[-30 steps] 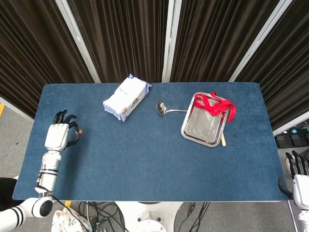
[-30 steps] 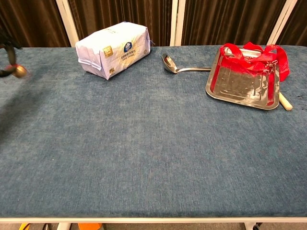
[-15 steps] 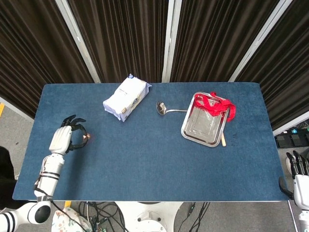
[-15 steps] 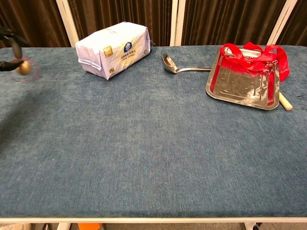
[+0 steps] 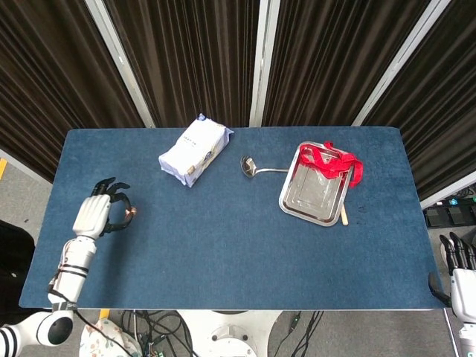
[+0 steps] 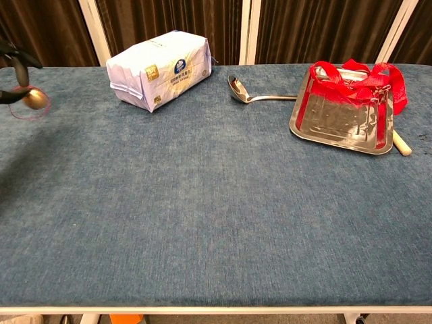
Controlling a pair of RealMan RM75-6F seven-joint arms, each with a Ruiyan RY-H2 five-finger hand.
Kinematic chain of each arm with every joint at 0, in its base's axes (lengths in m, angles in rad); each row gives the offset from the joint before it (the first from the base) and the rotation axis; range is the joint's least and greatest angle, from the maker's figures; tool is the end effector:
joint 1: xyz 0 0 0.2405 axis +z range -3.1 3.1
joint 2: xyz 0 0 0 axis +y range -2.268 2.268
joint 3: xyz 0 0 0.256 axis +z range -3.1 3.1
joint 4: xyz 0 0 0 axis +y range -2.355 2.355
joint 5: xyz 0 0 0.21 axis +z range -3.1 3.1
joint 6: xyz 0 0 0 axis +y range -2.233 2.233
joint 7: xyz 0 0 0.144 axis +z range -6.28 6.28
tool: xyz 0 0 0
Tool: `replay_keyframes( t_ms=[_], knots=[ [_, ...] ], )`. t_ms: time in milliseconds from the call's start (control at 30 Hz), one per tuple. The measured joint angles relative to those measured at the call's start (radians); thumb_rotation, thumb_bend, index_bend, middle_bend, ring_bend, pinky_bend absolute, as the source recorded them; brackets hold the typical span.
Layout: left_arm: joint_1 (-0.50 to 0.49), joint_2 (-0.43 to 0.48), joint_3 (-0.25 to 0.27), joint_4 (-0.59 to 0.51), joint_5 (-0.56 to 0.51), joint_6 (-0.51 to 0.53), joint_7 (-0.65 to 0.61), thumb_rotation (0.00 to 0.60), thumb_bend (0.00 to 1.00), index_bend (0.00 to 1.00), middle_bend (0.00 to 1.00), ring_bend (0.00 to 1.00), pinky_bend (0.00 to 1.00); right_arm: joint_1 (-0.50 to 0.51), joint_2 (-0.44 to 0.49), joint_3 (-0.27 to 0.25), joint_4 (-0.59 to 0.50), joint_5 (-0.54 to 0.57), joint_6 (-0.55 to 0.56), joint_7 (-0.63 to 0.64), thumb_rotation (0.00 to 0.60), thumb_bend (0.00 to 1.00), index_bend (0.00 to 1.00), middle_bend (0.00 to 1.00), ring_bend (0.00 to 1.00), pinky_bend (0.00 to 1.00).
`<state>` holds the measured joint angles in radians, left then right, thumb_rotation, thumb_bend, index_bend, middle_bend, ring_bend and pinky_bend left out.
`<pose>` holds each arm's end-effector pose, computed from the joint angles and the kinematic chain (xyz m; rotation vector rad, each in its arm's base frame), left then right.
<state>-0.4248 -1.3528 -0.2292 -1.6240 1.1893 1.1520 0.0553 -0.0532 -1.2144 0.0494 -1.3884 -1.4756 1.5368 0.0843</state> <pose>-0.2307 0.3024 0.0730 -1.4200 -1.1833 -1.0860 -0.3670 -0.1341 0.1593 1.2591 -0.9165 0.7884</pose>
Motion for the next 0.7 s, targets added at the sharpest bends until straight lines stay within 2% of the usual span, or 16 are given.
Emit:
replay_keyframes(
  t_ms=[133,467,700],
  knots=[
    [0.000,-0.014,0.008,-0.005,0.001,0.018,0.076,0.600,0.44,0.69,0.23,0.05,0.00,0.001,-0.003,-0.001,0.003,-0.001,-0.003,0.001,0.600,0.37,0.00,0.00,0.00,0.00],
    [-0.010,-0.104,0.045,0.060,0.000,-0.043,-0.097,0.600,0.43,0.69,0.23,0.05,0.00,0.001,-0.003,-0.001,0.006,0.000,-0.004,0.005,0.600,0.37,0.00,0.00,0.00,0.00],
    [-0.029,-0.130,0.052,0.103,-0.014,-0.092,-0.121,0.600,0.43,0.69,0.23,0.05,0.00,-0.003,0.010,0.000,-0.008,-0.010,0.015,0.005,0.600,0.37,0.00,0.00,0.00,0.00]
  ],
)
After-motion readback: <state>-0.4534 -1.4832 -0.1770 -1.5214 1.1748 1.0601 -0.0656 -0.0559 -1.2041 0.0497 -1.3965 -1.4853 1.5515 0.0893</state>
